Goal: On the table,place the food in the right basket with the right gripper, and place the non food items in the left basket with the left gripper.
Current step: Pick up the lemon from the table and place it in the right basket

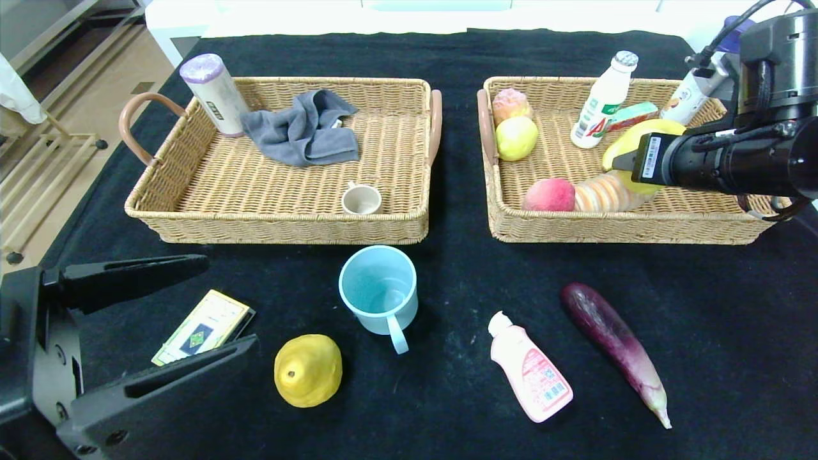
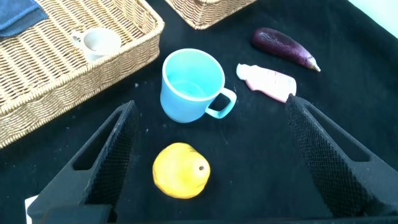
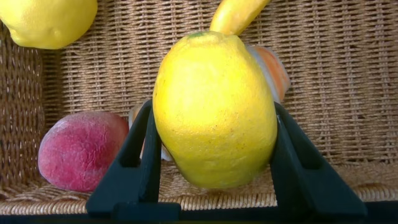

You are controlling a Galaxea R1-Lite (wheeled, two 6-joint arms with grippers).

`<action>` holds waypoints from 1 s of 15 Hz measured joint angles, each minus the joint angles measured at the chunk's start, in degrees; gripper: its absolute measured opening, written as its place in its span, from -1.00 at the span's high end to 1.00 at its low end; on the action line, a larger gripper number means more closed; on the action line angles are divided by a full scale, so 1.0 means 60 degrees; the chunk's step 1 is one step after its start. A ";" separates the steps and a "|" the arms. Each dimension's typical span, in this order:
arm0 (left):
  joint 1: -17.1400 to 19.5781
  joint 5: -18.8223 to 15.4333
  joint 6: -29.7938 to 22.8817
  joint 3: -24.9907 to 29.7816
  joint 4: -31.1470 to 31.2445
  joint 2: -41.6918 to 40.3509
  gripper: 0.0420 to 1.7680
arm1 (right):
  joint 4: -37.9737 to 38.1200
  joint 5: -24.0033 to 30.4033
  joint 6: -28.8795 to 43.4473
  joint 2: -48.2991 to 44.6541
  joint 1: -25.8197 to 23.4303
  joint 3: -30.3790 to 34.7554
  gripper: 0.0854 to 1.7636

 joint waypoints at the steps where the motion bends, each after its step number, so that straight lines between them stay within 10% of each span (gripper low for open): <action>1: 0.0000 -0.0002 0.0022 0.0000 0.0004 0.0000 -0.94 | 0.0004 -0.0004 -0.0006 0.0051 -0.0008 -0.0043 -0.13; 15: 0.0000 0.0000 0.0112 0.0083 0.0000 -0.0065 -0.94 | 0.0000 0.0002 -0.0091 0.0106 0.0010 0.0000 -0.70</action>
